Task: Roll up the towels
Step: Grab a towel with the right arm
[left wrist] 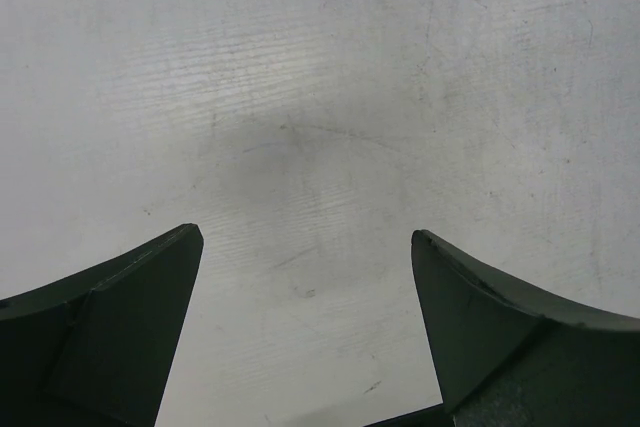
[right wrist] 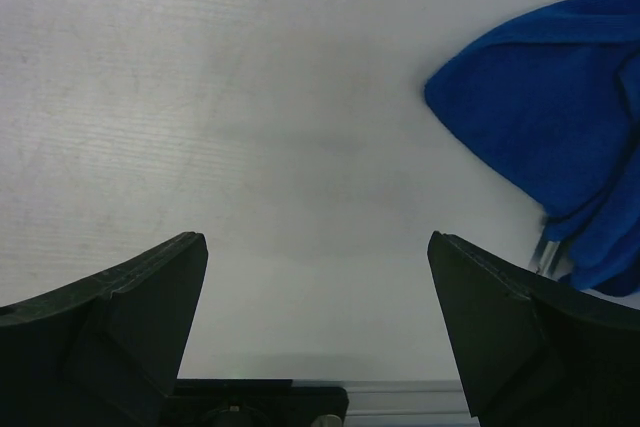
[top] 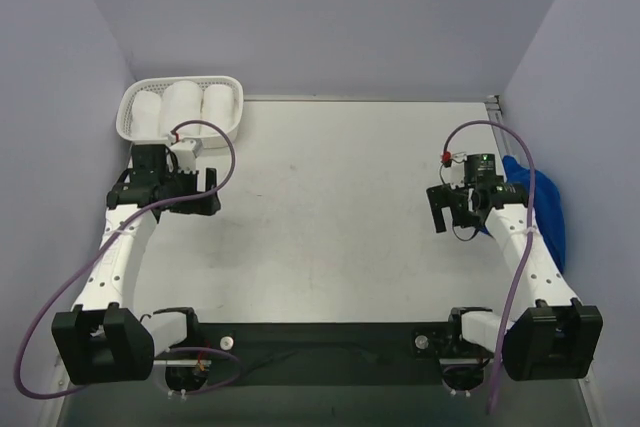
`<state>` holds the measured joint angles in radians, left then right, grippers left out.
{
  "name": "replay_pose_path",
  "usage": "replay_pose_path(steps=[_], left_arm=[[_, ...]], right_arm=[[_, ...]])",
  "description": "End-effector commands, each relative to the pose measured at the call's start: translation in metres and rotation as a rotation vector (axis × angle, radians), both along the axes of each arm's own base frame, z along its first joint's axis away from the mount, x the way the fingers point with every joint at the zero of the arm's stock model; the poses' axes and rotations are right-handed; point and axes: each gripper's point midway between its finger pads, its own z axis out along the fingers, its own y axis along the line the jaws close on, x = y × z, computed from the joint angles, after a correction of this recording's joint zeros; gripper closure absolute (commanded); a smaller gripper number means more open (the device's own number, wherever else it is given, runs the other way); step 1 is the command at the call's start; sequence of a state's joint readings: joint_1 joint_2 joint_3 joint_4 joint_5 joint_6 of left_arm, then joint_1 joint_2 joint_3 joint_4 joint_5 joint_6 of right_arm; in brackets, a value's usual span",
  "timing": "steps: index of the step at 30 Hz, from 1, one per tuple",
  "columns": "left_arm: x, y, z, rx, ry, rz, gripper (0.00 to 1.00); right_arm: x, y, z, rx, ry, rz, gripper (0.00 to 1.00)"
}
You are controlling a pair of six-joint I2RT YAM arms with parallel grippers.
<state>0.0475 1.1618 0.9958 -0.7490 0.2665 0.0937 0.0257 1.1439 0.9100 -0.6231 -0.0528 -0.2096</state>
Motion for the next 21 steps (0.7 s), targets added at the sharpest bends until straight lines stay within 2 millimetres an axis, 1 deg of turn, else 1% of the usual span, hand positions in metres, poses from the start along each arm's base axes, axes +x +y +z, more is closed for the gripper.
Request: replay_pose_path(steps=[1,2,3,4,5,6,7,8,9,10,11,12,13,15,16,17,19,20,21], left_arm=[[0.016,0.008,0.028,0.036,-0.078,0.027,0.03],[0.018,0.011,0.032,0.043,-0.087,0.04,0.03],[0.022,0.013,0.04,0.052,-0.111,0.051,0.03],[0.024,0.013,0.043,0.054,-0.124,0.051,0.03],[0.026,0.014,0.047,0.057,-0.135,0.053,0.03],[0.027,0.014,0.05,0.056,-0.144,0.059,0.03],[0.031,0.015,0.054,0.056,-0.159,0.064,0.03],[0.032,0.015,0.056,0.049,-0.164,0.076,0.03],[0.034,0.015,0.057,0.048,-0.17,0.078,0.03],[0.037,0.014,0.061,0.045,-0.19,0.08,0.03],[0.038,0.013,0.064,0.039,-0.202,0.088,0.03],[0.04,0.013,0.066,0.035,-0.213,0.09,0.03],[0.041,0.011,0.067,0.032,-0.221,0.083,0.03],[0.042,0.01,0.069,0.04,-0.236,0.074,0.03],[0.042,0.009,0.07,0.042,-0.247,0.072,0.03],[0.043,0.01,0.071,0.049,-0.257,0.066,0.03],[0.043,0.008,0.072,0.055,-0.267,0.053,0.03],[0.043,0.008,0.074,0.06,-0.272,0.05,0.03],[0.043,0.007,0.074,0.06,-0.275,0.048,0.03]], right_arm=[[0.014,-0.034,0.028,-0.17,-0.04,-0.016,0.0],[0.016,-0.054,0.032,-0.192,-0.031,-0.056,0.0],[0.018,-0.066,0.035,-0.195,-0.03,-0.082,0.0],[0.027,-0.078,0.049,-0.196,-0.061,-0.108,0.0],[0.026,-0.1,0.047,-0.199,-0.033,-0.164,0.0],[0.027,-0.112,0.049,-0.222,-0.021,-0.16,0.0],[0.035,-0.124,0.053,-0.238,-0.015,-0.169,0.0],[0.035,-0.136,0.054,-0.25,-0.002,-0.188,0.0],[0.033,-0.153,0.054,-0.26,0.012,-0.214,0.0],[0.039,-0.165,0.053,-0.257,0.025,-0.235,0.0],[0.037,-0.18,0.053,-0.254,0.033,-0.272,0.0],[0.037,-0.189,0.052,-0.257,0.044,-0.287,0.0],[0.043,-0.199,0.048,-0.249,0.058,-0.3,0.01],[0.041,-0.216,0.043,-0.24,0.078,-0.339,0.04],[0.044,-0.22,0.034,-0.232,0.103,-0.341,0.05],[0.045,-0.224,0.033,-0.232,0.106,-0.348,0.09],[0.046,-0.229,0.022,-0.226,0.138,-0.354,0.12],[0.048,-0.232,0.022,-0.227,0.137,-0.36,0.16],[0.049,-0.234,0.015,-0.224,0.156,-0.365,0.17]])
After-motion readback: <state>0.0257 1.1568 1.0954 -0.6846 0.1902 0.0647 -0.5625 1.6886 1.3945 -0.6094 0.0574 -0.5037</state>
